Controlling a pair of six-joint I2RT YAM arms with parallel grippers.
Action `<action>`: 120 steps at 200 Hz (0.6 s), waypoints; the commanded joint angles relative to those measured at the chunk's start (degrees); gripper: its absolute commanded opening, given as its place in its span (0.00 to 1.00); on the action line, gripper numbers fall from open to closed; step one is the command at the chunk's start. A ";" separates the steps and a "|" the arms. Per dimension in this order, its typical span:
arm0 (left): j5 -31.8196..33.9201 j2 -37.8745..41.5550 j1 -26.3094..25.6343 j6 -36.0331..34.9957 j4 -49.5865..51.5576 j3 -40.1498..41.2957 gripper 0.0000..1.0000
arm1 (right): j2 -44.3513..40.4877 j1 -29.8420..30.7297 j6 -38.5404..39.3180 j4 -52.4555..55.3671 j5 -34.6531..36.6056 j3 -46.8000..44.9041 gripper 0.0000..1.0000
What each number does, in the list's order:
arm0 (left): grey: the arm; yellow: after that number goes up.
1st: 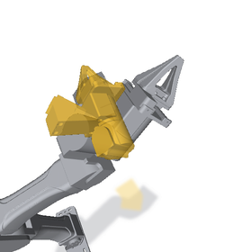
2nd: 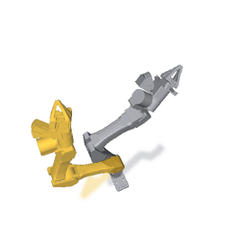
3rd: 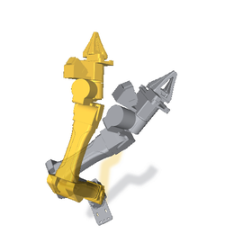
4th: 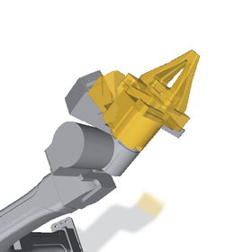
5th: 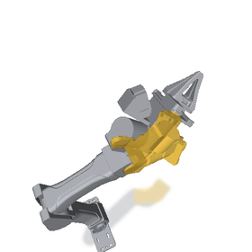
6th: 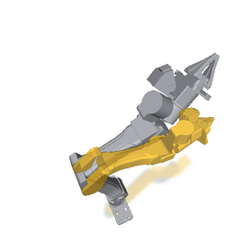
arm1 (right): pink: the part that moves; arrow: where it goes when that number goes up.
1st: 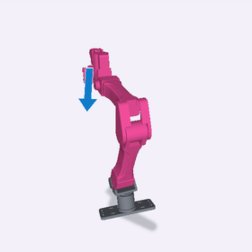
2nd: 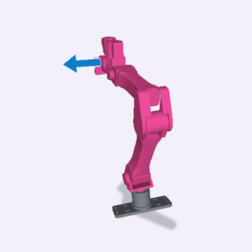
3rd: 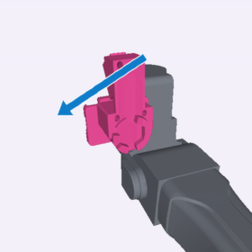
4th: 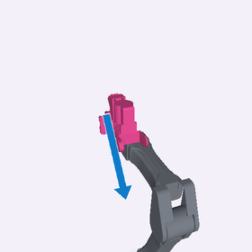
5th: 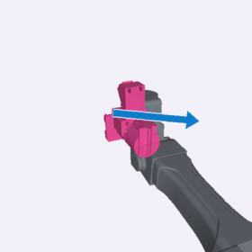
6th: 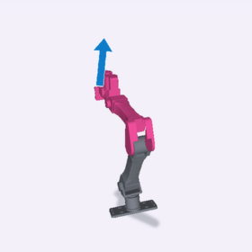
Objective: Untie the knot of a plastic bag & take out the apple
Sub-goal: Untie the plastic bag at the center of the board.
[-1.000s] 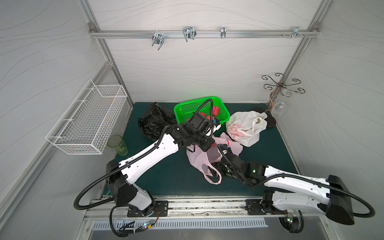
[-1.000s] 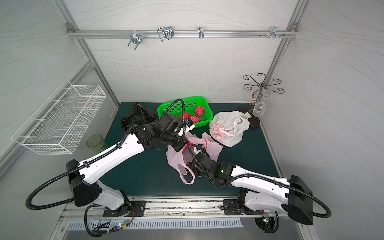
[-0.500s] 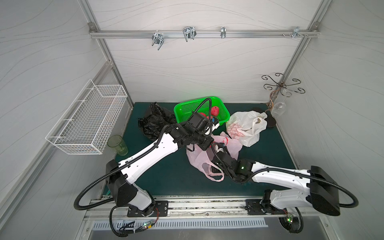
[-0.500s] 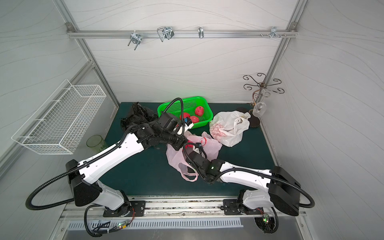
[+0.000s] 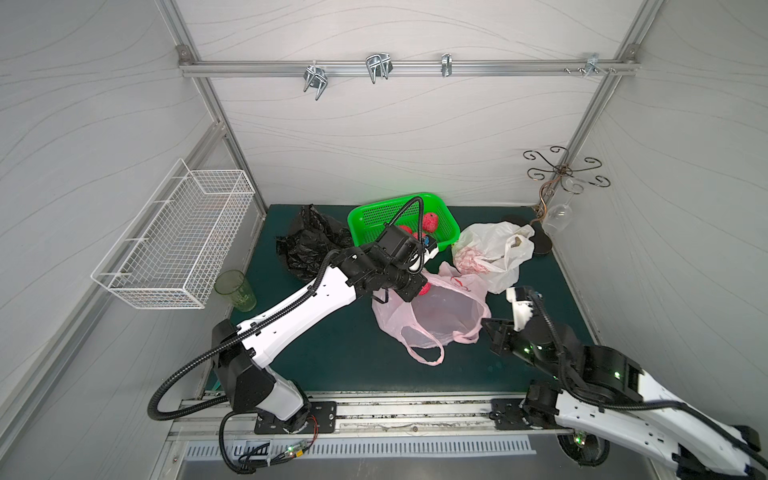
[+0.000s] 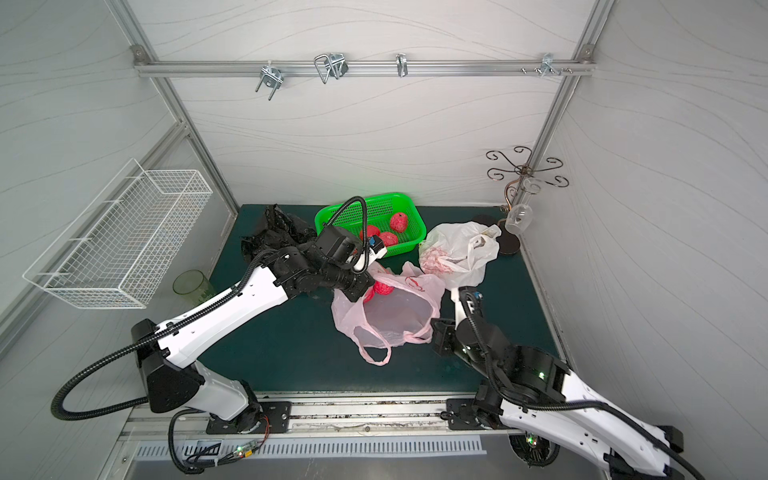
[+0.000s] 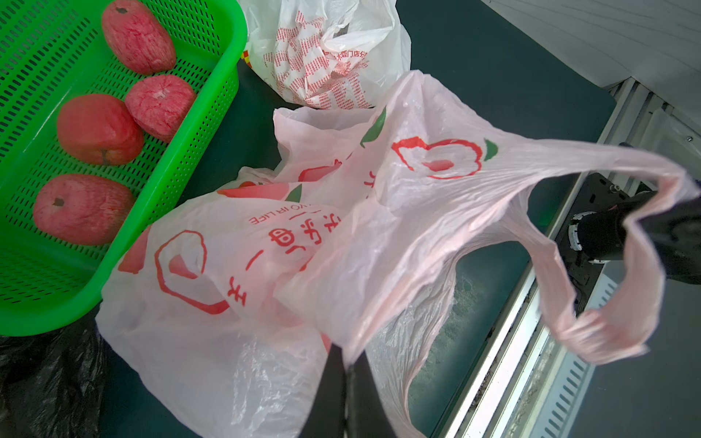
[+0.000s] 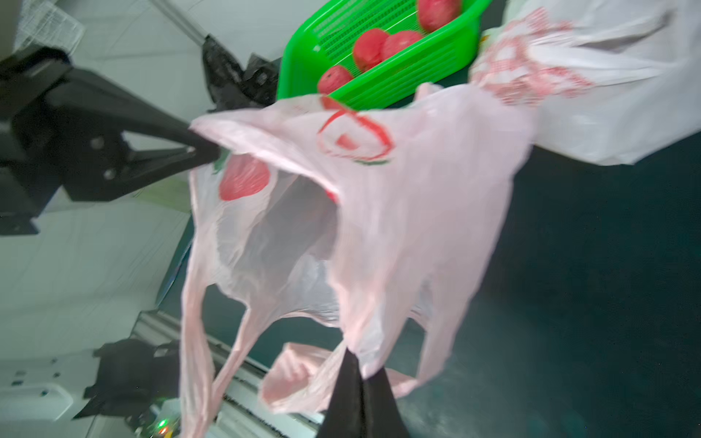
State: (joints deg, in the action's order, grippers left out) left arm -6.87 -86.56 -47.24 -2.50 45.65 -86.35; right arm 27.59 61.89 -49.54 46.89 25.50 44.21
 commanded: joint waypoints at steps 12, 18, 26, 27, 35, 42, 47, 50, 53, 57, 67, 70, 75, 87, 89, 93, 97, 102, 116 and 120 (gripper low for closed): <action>-0.14 -0.51 0.37 -1.10 -0.19 -2.87 0.00 | -2.69 -2.95 -4.31 19.06 13.49 4.39 0.00; -0.24 -0.56 0.32 -1.17 -0.14 -2.89 0.00 | -2.95 -2.92 -4.80 19.75 15.43 4.78 0.00; -0.33 -0.57 0.35 -1.03 -0.06 -2.87 0.00 | -3.16 -3.00 -4.53 19.72 17.65 5.01 0.00; -0.29 -0.60 0.37 -1.02 -0.09 -2.86 0.00 | -3.16 -2.96 -4.52 19.72 17.92 5.01 0.00; -0.37 -0.62 0.34 -1.02 -0.12 -2.95 0.00 | -2.79 -2.97 -4.91 20.09 19.78 5.31 0.00; -0.42 -0.62 0.37 -1.01 -0.12 -2.95 0.00 | -2.07 -2.93 -5.36 20.59 21.08 5.73 0.00; -0.37 -0.62 0.39 -1.02 -0.12 -2.89 0.00 | -1.46 -2.95 -5.67 21.04 21.73 6.17 0.00; -0.38 -0.62 0.32 -1.09 -0.12 -2.87 0.00 | -0.99 -2.92 -5.80 21.29 22.17 6.34 0.00; -0.42 -0.58 0.37 -1.03 -0.12 -2.82 0.00 | -0.58 -2.91 -5.95 21.49 22.48 6.60 0.00; -0.40 -0.54 0.31 -1.08 -0.12 -2.86 0.00 | -0.08 -2.91 -6.16 21.83 22.82 6.84 0.02; -0.55 -0.49 0.37 -1.09 -0.13 -2.91 0.00 | 1.43 -2.92 -6.35 22.41 23.35 7.74 0.07; -0.59 -0.53 0.39 -1.09 -0.17 -2.87 0.00 | 1.80 -2.91 -6.28 22.52 23.45 7.98 0.10; -0.72 -0.54 0.33 -1.06 -0.12 -2.86 0.00 | 2.17 -2.94 -5.78 22.23 23.21 8.36 0.16; -0.84 -0.45 0.36 -0.93 -0.08 -2.87 0.00 | 2.31 -2.91 -0.03 18.74 20.74 8.90 0.35; -0.92 -0.45 0.37 -0.93 -0.11 -2.91 0.00 | 2.18 -2.91 1.11 18.16 20.10 8.93 0.38; -0.90 -0.44 0.37 -0.93 -0.12 -2.87 0.00 | 1.79 -2.91 2.96 17.04 18.92 9.09 0.43; -0.91 -0.45 0.32 -0.87 -0.12 -2.95 0.00 | 1.40 -2.94 4.38 16.32 17.79 9.21 0.47; -0.90 -0.51 0.40 -0.92 -0.12 -2.95 0.00 | 0.68 -2.91 5.77 15.31 16.20 9.34 0.54; -1.01 -0.54 0.37 -0.85 -0.08 -3.06 0.00 | -2.83 -2.92 12.04 9.06 9.24 8.44 0.69; -1.02 -0.54 0.33 -0.86 0.01 -3.05 0.00 | -3.93 -2.91 13.88 6.77 7.01 7.89 0.71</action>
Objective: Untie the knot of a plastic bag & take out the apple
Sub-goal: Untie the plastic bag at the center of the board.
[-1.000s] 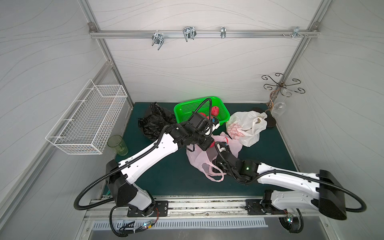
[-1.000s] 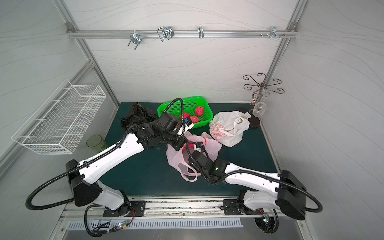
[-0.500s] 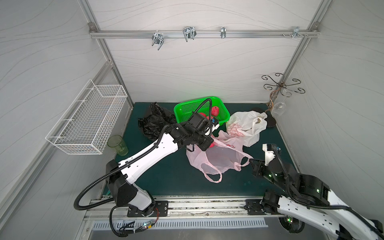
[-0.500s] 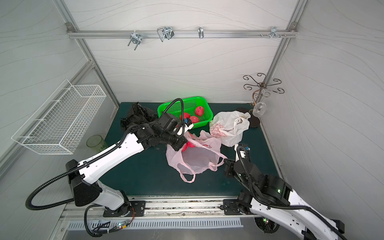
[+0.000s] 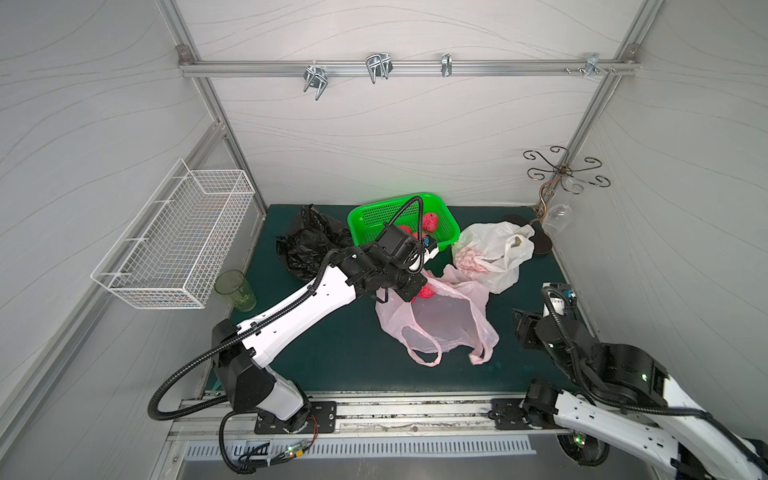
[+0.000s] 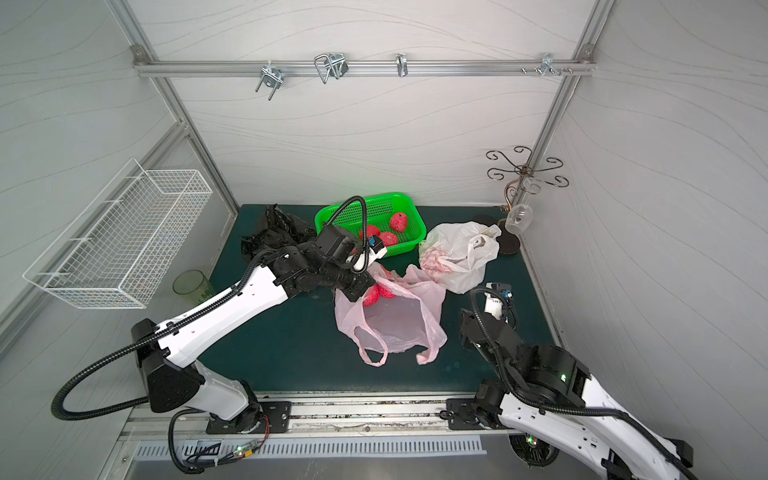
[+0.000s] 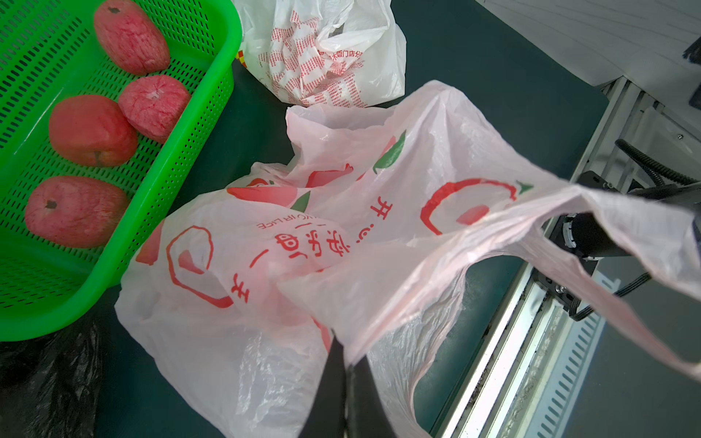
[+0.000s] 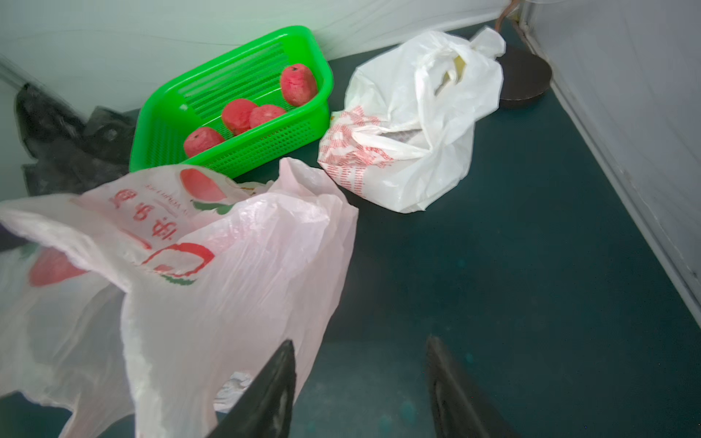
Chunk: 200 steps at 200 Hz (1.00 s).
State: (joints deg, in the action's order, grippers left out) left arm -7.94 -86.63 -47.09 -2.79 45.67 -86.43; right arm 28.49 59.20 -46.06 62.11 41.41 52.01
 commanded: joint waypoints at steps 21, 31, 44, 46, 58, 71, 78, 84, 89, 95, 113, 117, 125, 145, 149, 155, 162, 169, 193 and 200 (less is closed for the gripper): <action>0.03 -0.63 0.19 -0.54 0.07 -2.97 0.00 | -9.12 -0.27 15.18 -18.36 -22.08 -2.55 0.70; 0.03 -0.70 0.24 -0.53 0.17 -3.13 0.00 | -8.17 -0.26 16.90 -22.62 -31.01 -3.13 0.64; 0.03 -0.97 0.16 -0.51 0.13 -3.11 0.00 | -4.23 -0.21 16.86 -26.36 -42.35 -2.98 0.55; 0.03 -0.99 0.16 -0.50 0.12 -3.12 0.00 | -3.64 -0.18 16.64 -26.80 -43.75 -2.92 0.53; 0.04 -1.22 0.24 -0.47 0.28 -3.21 0.00 | 0.74 0.15 14.59 -30.29 -50.65 -3.08 0.46; 0.10 -1.24 0.24 -0.47 0.39 -3.30 0.00 | 3.39 2.09 11.34 -31.86 -48.01 -3.74 0.29; 0.10 -1.22 0.17 -0.55 0.38 -3.28 0.00 | 4.24 3.61 10.45 -32.13 -44.40 -4.33 0.24; 0.12 -1.15 0.18 -0.48 0.39 -3.22 0.00 | 4.78 5.13 10.05 -32.62 -41.62 -4.96 0.20; 0.22 -1.17 0.17 -0.61 0.38 -3.17 0.00 | 5.41 6.32 9.88 -33.02 -39.32 -5.38 0.16; 0.37 -1.17 0.16 -0.55 0.25 -3.13 0.00 | 6.16 7.62 9.28 -33.32 -36.86 -5.96 0.12; 0.66 -1.17 0.24 -0.58 0.17 -3.03 0.00 | 9.66 9.59 6.64 -33.84 -33.10 -7.32 0.01; 0.69 -1.24 0.24 -0.60 0.18 -3.02 0.00 | 10.56 9.81 6.38 -34.02 -33.16 -7.63 0.00; 0.65 -1.32 0.23 -0.62 0.23 -3.10 0.00 | 12.34 10.09 5.86 -33.54 -32.73 -7.88 0.00; 0.50 -1.61 0.22 -0.58 0.39 -3.22 0.00 | 15.14 10.14 3.14 -25.74 -23.99 -7.84 0.00; 0.49 -1.61 0.16 -0.56 0.46 -3.22 0.00 | 15.28 10.03 2.64 -23.73 -21.32 -7.91 0.00; 0.53 -1.55 0.23 -0.60 0.39 -3.26 0.00 | 15.20 9.80 2.14 -20.56 -17.49 -8.10 0.00; 0.54 -1.52 0.24 -0.70 0.38 -3.16 0.00 | 14.81 9.52 1.24 -16.49 -12.39 -8.15 0.00; 0.64 -1.50 0.24 -0.67 0.38 -3.11 0.00 | 14.21 9.04 -0.75 -11.68 -7.24 -7.88 0.00; 0.67 -1.60 0.24 -0.72 0.27 -3.12 0.00 | 10.60 4.83 -12.89 7.74 5.88 -5.33 0.06; 0.61 -1.70 0.24 -0.69 0.30 -3.13 0.00 | 8.67 3.95 -13.55 10.19 7.23 -4.77 0.07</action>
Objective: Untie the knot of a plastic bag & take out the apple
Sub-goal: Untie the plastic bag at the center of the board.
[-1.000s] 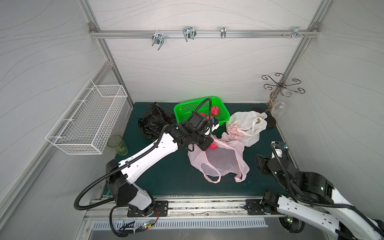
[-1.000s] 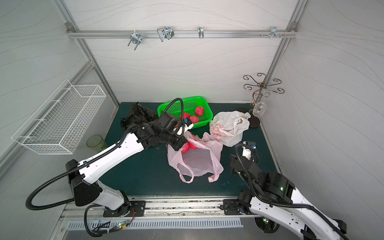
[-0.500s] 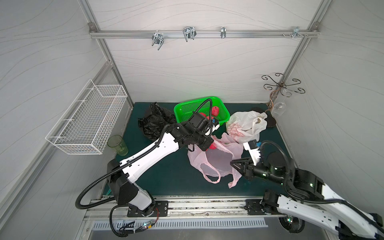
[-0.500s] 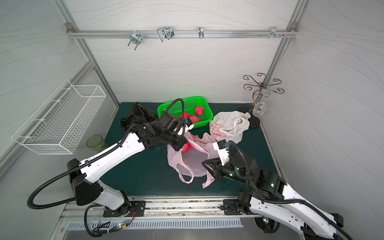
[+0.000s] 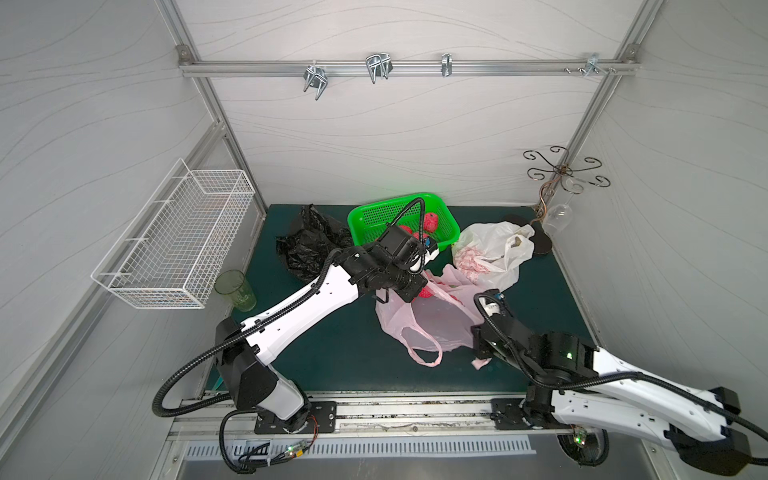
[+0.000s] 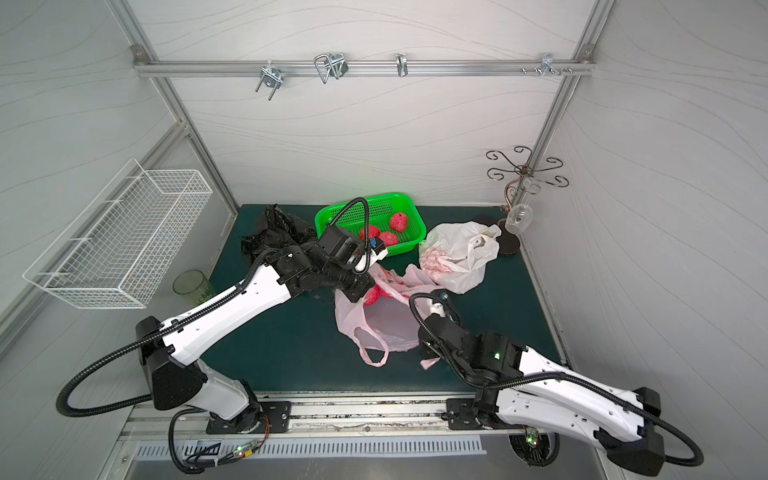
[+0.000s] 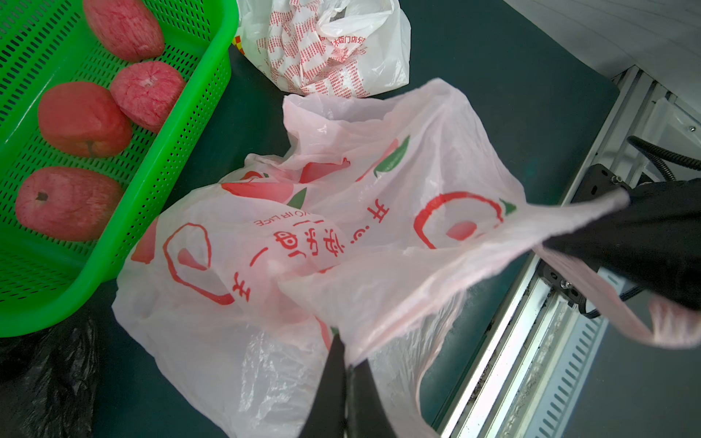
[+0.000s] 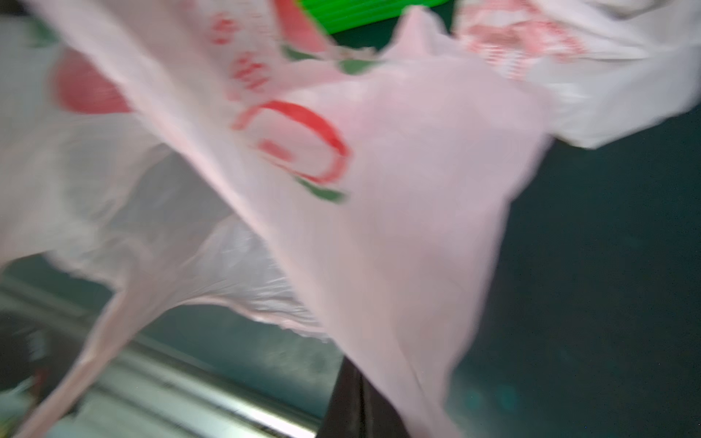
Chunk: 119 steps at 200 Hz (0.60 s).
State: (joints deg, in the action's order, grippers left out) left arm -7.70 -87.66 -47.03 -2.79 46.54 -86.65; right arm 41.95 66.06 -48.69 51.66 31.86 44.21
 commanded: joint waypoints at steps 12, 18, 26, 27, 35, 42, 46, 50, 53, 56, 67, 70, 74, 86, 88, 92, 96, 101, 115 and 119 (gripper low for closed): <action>0.24 -0.76 0.15 -0.62 -0.58 -2.91 0.00 | -8.85 -3.38 -7.51 18.68 16.21 2.70 0.07; 0.20 -0.83 0.17 -0.57 -0.59 -2.91 0.00 | -11.14 -3.42 -2.28 14.65 13.98 1.75 0.07; 0.12 -0.98 0.17 -0.56 -0.58 -3.01 0.00 | -13.90 -3.40 4.58 7.68 9.83 -0.19 0.07; 0.09 -1.00 0.13 -0.51 -0.58 -3.00 0.00 | -14.17 -3.44 5.05 6.97 9.29 -0.44 0.07; 0.05 -1.09 0.17 -0.49 -0.58 -3.01 0.00 | -15.42 -3.40 6.92 2.80 5.95 -1.92 0.07; -0.06 -1.19 0.14 -0.47 -0.58 -3.00 0.00 | -15.53 -3.47 8.10 -0.06 3.54 -2.95 0.07; -0.11 -1.20 0.13 -0.47 -0.58 -3.00 0.00 | -15.07 -3.41 8.48 -1.28 2.42 -3.27 0.07; -0.10 -1.20 0.18 -0.50 -0.58 -3.01 0.00 | -14.35 -3.45 8.88 -2.45 1.10 -3.56 0.07; -0.05 -1.28 0.16 -0.47 -0.58 -3.00 0.00 | -13.64 -3.46 9.37 -3.30 0.09 -3.65 0.07; -0.11 -1.30 0.14 -0.44 -0.62 -3.02 0.00 | -12.86 -3.36 9.74 -4.11 -0.90 -3.67 0.06; -0.12 -1.38 0.13 -0.46 -0.62 -2.93 0.00 | -9.79 -3.18 10.14 -6.05 -3.59 -3.36 0.05; -0.07 -1.38 0.16 -0.47 -0.65 -2.91 0.00 | -9.04 -3.08 10.26 -6.51 -4.23 -3.20 0.05; -0.05 -1.36 0.11 -0.44 -0.63 -2.91 0.00 | -8.14 -2.77 10.43 -7.16 -4.86 -3.04 0.05; -0.04 -1.46 0.12 -0.40 -0.58 -2.99 0.00 | -6.20 -1.33 11.02 -9.86 -5.67 -2.82 0.06; -0.12 -1.46 0.12 -0.38 -0.58 -2.99 0.00 | -5.97 -1.19 11.06 -10.32 -5.62 -2.81 0.06; -0.17 -1.46 0.15 -0.40 -0.58 -3.00 0.00 | -5.52 -0.59 11.04 -11.10 -5.38 -2.74 0.06; -0.28 -1.42 0.13 -0.38 -0.58 -3.00 0.00 | -5.09 -0.07 11.07 -11.89 -5.20 -2.72 0.06; -0.29 -1.46 0.18 -0.43 -0.59 -3.04 0.00 | -4.54 0.34 11.11 -12.96 -4.93 -2.70 0.07; -0.33 -1.38 0.11 -0.38 -0.58 -3.00 0.00 | -2.81 0.58 11.38 -15.33 -4.58 -2.56 0.08; -0.30 -1.38 0.14 -0.38 -0.62 -3.00 0.00 | -2.23 0.57 11.54 -16.06 -4.35 -2.57 0.09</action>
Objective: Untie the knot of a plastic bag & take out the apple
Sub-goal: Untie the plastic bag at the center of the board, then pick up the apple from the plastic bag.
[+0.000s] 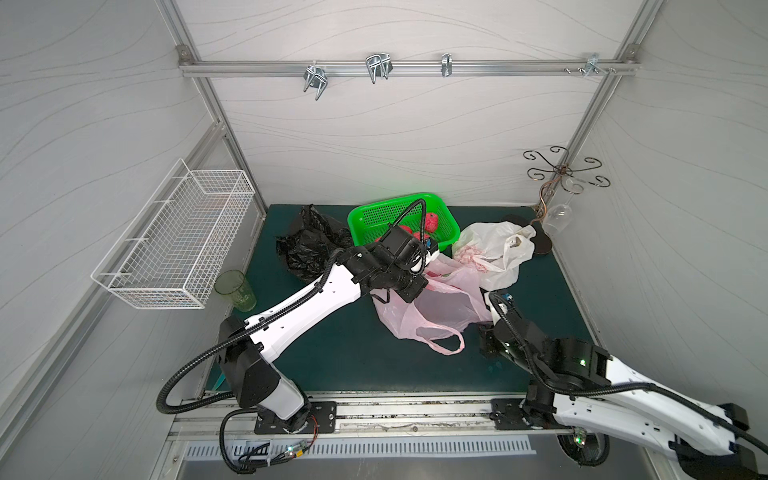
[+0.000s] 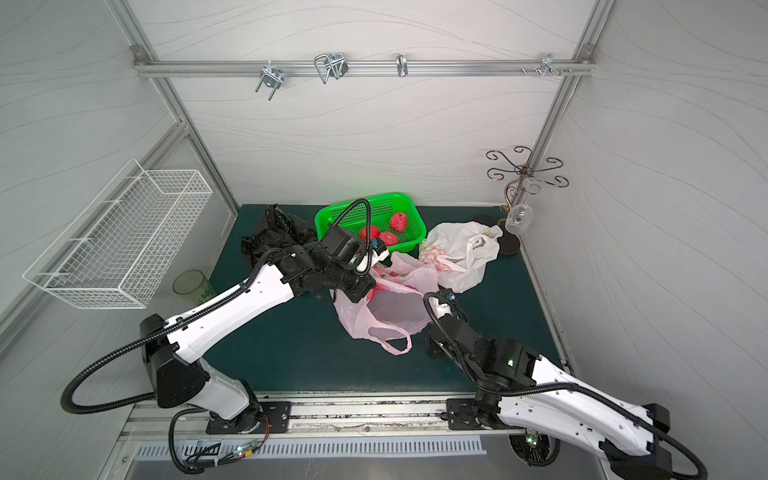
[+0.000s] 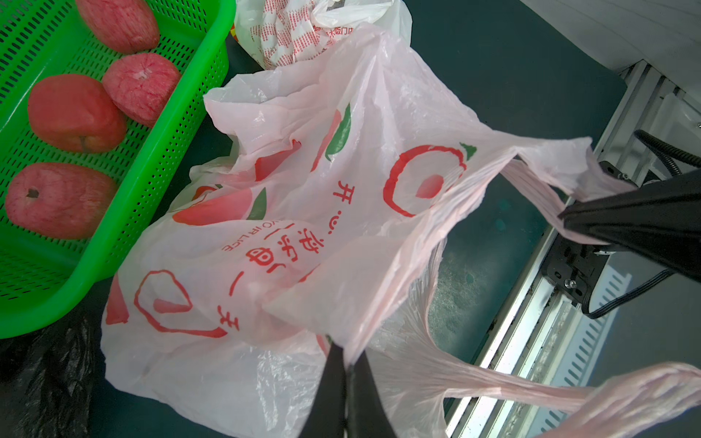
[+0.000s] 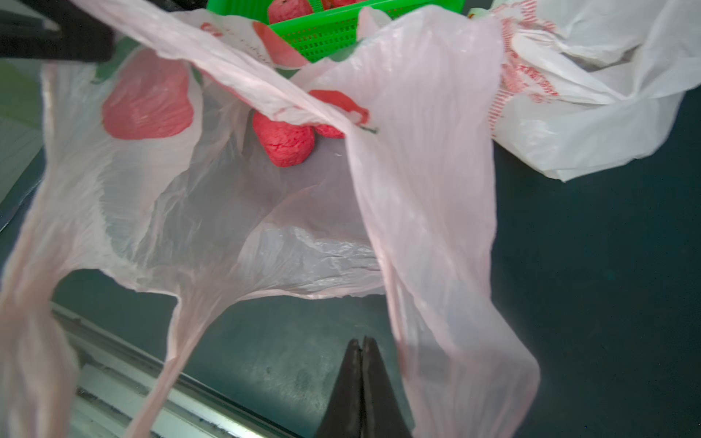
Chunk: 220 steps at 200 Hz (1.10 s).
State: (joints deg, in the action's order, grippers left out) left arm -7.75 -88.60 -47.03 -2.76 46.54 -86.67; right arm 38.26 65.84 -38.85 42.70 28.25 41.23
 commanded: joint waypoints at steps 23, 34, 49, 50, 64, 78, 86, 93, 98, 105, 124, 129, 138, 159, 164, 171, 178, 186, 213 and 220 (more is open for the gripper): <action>-0.74 -0.26 0.15 -0.23 -0.67 -2.98 0.00 | 5.92 0.78 5.69 -13.10 -1.25 -0.98 0.23; -1.23 -0.35 0.17 -0.14 -0.75 -2.99 0.00 | 8.33 0.78 7.67 -17.25 -2.10 -2.46 0.30; -1.65 -0.43 0.17 0.04 -0.86 -3.06 0.00 | 11.48 0.74 9.07 -23.38 -2.26 -4.74 0.36; -1.70 -0.43 0.13 0.00 -0.85 -3.02 0.00 | 11.70 0.76 9.11 -23.77 -2.25 -4.88 0.36; -1.68 -0.35 0.13 0.00 -0.69 -3.01 0.00 | 14.93 0.52 9.65 -28.57 -2.53 -6.26 0.34; -1.60 -0.26 0.16 -0.07 -0.71 -2.98 0.00 | 18.36 0.54 10.09 -32.08 -4.17 -6.73 0.33; -1.62 -0.26 0.12 -0.11 -0.83 -3.01 0.00 | 20.16 0.75 10.63 -34.25 -5.24 -7.11 0.32; -1.57 -0.26 0.12 -0.05 -0.82 -3.02 0.00 | 21.58 1.15 11.25 -35.91 -5.78 -7.53 0.33; -1.57 -0.26 0.13 -0.05 -0.83 -3.09 0.00 | 22.65 1.38 11.64 -36.95 -6.03 -7.68 0.33; -1.67 -0.26 0.16 -0.05 -0.78 -3.06 0.00 | 24.00 1.96 12.17 -38.10 -5.99 -7.68 0.33; -1.77 -0.33 0.13 -0.04 -0.71 -3.04 0.00 | 27.01 3.07 13.25 -39.50 -5.34 -7.16 0.34; -1.83 -0.35 0.17 0.03 -0.74 -3.11 0.00 | 27.50 3.31 13.46 -39.80 -5.36 -7.07 0.35; -1.79 -0.44 0.10 0.04 -0.68 -3.21 0.00 | 28.27 3.89 13.93 -40.67 -5.41 -7.01 0.38; -2.12 -0.35 0.12 -0.05 -0.60 -3.33 0.00 | 30.26 3.77 13.64 -41.74 -5.72 -6.41 0.44; -2.30 -0.26 0.14 -0.05 -0.61 -3.35 0.00 | 30.86 3.52 13.55 -41.65 -5.37 -6.12 0.46; -2.82 -0.05 0.13 -0.23 -0.62 -3.33 0.00 | 31.98 3.04 13.13 -41.58 -4.71 -5.75 0.50; -3.46 0.08 0.17 -0.31 -0.71 -3.25 0.00 | 33.15 2.23 12.52 -41.95 -4.21 -5.64 0.56; -4.23 0.33 0.12 -0.39 -0.85 -3.24 0.00 | 34.48 0.81 11.36 -42.81 -3.95 -5.77 0.60; -4.83 0.77 0.11 -0.34 -0.77 -3.34 0.00 | 39.18 -4.12 9.06 -50.43 -5.93 -7.91 0.61; -5.03 0.92 0.12 -0.31 -0.73 -3.39 0.00 | 40.44 -4.32 9.55 -53.56 -5.61 -8.55 0.60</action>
State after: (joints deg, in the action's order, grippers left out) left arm -10.68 -88.60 -46.96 -2.72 46.54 -87.20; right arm 75.42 63.68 -27.81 -1.76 22.90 34.20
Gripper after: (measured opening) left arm 0.043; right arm 0.605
